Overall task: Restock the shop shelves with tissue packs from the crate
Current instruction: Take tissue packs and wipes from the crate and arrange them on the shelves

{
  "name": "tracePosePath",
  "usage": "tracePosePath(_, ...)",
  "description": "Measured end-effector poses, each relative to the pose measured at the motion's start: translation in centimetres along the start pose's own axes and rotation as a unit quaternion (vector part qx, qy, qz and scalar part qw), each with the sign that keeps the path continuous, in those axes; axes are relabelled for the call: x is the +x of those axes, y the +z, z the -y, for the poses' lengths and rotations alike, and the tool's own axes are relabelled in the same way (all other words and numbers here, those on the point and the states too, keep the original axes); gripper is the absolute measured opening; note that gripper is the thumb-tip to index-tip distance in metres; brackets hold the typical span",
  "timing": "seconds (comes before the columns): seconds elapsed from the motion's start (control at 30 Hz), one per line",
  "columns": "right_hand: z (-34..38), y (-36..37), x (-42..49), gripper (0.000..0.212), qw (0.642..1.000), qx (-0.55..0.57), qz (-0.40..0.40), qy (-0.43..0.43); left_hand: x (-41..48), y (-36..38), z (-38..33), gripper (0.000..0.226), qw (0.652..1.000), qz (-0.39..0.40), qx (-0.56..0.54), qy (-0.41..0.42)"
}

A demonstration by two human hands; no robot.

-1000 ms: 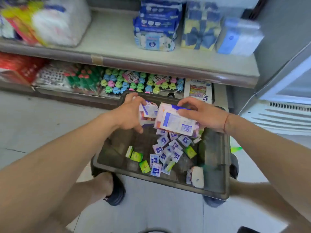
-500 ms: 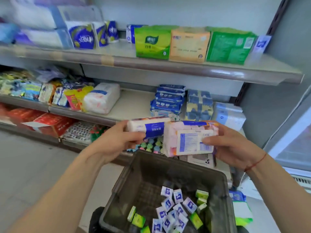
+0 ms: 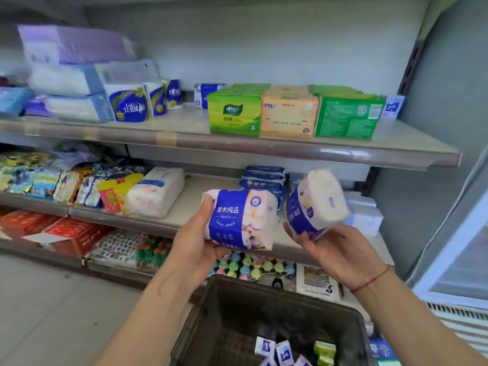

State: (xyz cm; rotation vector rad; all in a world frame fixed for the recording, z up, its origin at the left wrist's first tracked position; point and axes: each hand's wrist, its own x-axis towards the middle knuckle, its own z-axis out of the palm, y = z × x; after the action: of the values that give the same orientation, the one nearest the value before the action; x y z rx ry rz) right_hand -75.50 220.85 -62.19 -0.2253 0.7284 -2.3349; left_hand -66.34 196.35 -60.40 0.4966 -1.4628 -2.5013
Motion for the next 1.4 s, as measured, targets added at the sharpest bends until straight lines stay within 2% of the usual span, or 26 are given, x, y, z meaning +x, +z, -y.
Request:
tracePosePath(0.2, -1.6, 0.6, 1.4, 0.042, 0.999, 0.006, -0.046, -0.006, 0.0, 2.3, 1.4, 0.053, 0.999, -0.005, 0.039, -0.01)
tracePosePath(0.27, -1.1, 1.0, 1.1, 0.053, 0.999, 0.004, -0.044, -0.005, 0.0, 2.8, 1.5, 0.053, 0.999, -0.02, 0.047, 0.002)
tracePosePath(0.3, -0.7, 1.0, 0.9, 0.065, 0.999, 0.012, -0.029, 0.012, 0.0, 2.9, 1.5, 0.053, 0.998, -0.024, 0.054, 0.011)
tracePosePath(0.4, 0.3, 0.9, 0.5, 0.096, 0.995, 0.003, 0.083, 0.051, -0.1, 3.0, 1.2, 0.053, 0.995, -0.021, 0.089, 0.048)
tracePosePath(0.5, 0.3, 0.5, 0.7, 0.093, 0.99, -0.044, 0.123, 0.046, -0.4, 3.1, 0.9, 0.052, 0.986, -0.009, 0.146, 0.084)
tracePosePath(0.57, 0.1, 0.6, 0.9, 0.086, 0.993, -0.082, 0.082, 0.033, -0.6, 3.1, 0.8, 0.051, 0.981, -0.003, 0.17, 0.091)
tracePosePath(0.67, -0.2, 1.0, 0.9, 0.078, 0.988, -0.148, -0.024, -0.028, -0.9, 3.0, 0.5, 0.051, 0.981, -0.017, 0.172, 0.089)
tracePosePath(0.8, -0.3, 2.0, 0.8, 0.052, 0.955, -0.253, -0.124, -0.094, -1.4, 2.6, 0.0, 0.047, 0.987, -0.044, 0.121, 0.092)
tracePosePath(0.93, -0.2, 2.4, 0.2, 0.049, 0.932, -0.303, -0.164, -0.111, -1.7, 0.8, -1.8, 0.035, 0.999, 0.018, 0.006, 0.028)
tracePosePath(1.03, 0.7, 3.2, 0.5, 0.053, 0.911, -0.333, -0.208, -0.123, -1.0, -1.2, -3.5, 0.052, 0.997, 0.072, -0.009, 0.034)
tracePosePath(1.17, 1.9, 6.2, 1.6, 0.034, 0.91, -0.32, -0.223, -0.142, -0.6, -2.3, -5.5, 0.038, 0.99, 0.023, -0.114, 0.085)
tracePosePath(1.23, 1.7, 8.0, 2.1, 0.04, 0.916, -0.301, -0.229, -0.13, -1.2, -1.9, -5.3, 0.038, 0.988, 0.042, -0.135, 0.055)
tracePosePath(1.3, 1.5, 9.2, 2.7, 0.052, 0.924, -0.283, -0.233, -0.112, -1.8, -1.0, -4.7, 0.039, 0.992, 0.065, -0.106, 0.01)
tracePosePath(1.4, 1.7, 10.9, 2.6, 0.055, 0.949, -0.247, -0.186, -0.056, -2.1, -0.1, -5.3, 0.044, 0.993, 0.073, -0.093, -0.007)
